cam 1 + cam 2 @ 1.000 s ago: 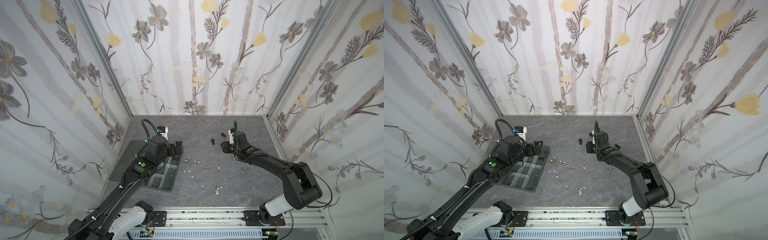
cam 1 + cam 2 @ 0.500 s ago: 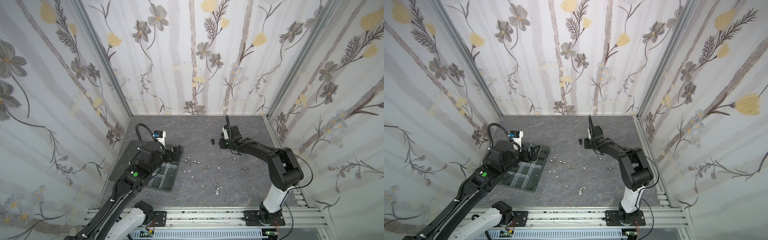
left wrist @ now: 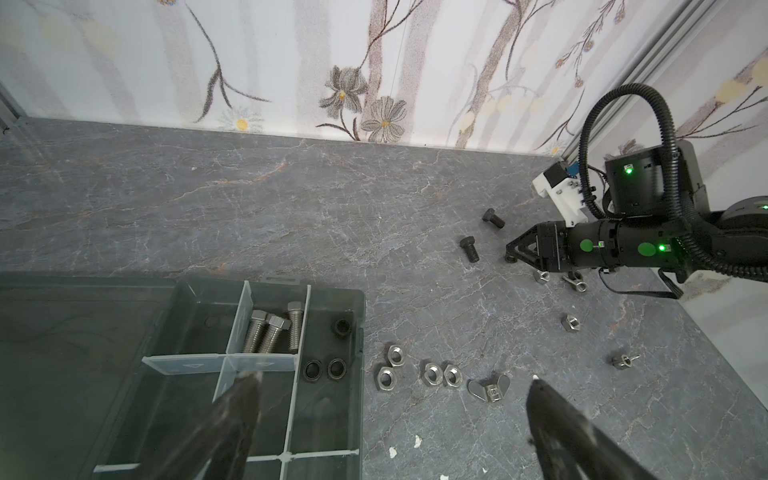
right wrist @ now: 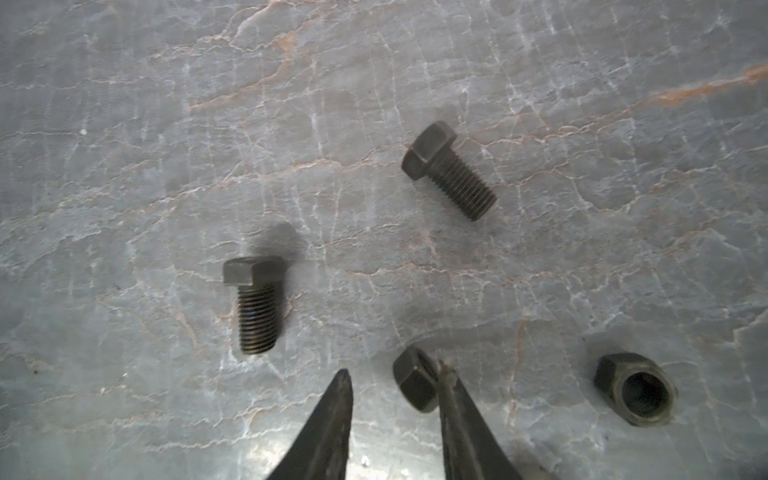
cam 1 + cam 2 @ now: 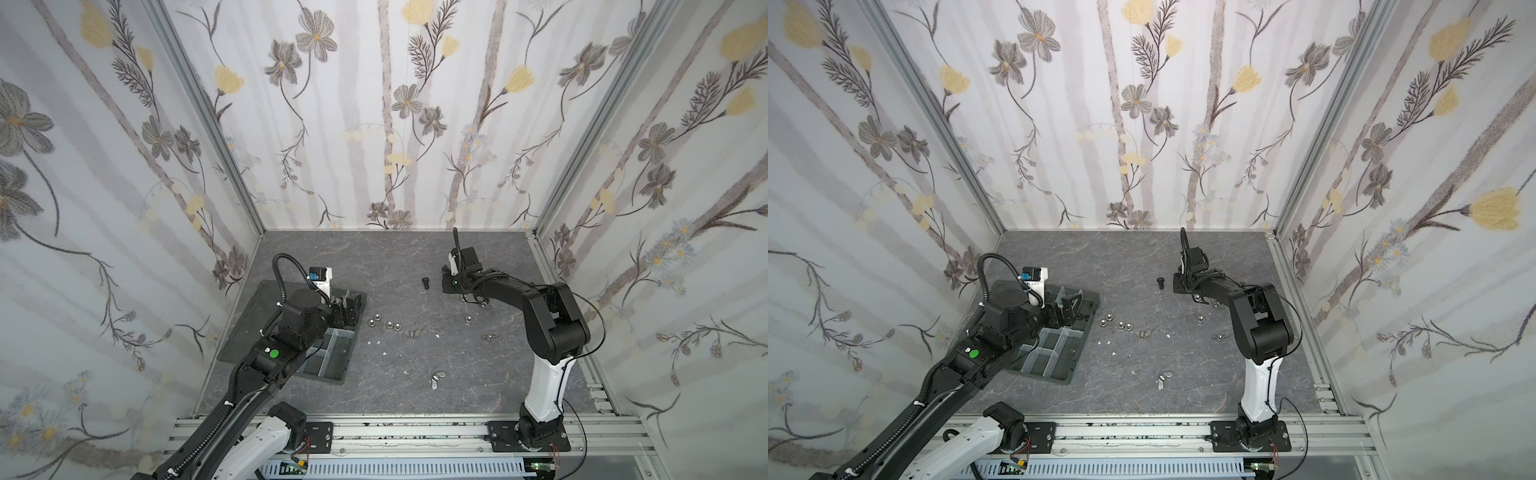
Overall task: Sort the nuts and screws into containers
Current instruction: 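Lower the right gripper onto a small black nut and close on it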
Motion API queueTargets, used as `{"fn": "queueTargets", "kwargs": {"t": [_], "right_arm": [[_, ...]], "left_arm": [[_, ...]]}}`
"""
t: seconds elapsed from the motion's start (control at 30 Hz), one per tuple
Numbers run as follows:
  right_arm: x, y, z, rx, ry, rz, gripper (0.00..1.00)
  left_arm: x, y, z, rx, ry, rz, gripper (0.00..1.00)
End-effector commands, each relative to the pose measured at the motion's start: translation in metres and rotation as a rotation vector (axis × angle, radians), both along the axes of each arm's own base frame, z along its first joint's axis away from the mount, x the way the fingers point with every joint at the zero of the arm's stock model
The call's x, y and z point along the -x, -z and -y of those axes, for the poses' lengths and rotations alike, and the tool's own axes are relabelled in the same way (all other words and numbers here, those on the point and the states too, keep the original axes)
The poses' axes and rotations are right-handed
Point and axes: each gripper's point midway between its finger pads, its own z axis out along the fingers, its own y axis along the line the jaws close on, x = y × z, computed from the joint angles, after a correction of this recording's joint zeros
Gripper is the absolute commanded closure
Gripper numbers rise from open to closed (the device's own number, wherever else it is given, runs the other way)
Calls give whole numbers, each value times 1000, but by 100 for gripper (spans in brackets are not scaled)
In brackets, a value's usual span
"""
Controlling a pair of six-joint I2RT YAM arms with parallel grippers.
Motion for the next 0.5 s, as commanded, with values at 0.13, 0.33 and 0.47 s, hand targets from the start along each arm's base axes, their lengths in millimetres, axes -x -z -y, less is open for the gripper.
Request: {"fn": "queueTargets", "kwargs": {"t": [0.13,0.33,0.47], "right_arm": [[-6,10,-1,13,-19,-16,63],[-5,18,-4,7,-27,-36,63],[-3,22,-4,10,-30,-48,64]], "left_arm": [[-5,-2,1,-4,2,24,0],[-5,-1,1,-10,-3,22,0],[-5,-1,0,-12,-5,22,0]]}}
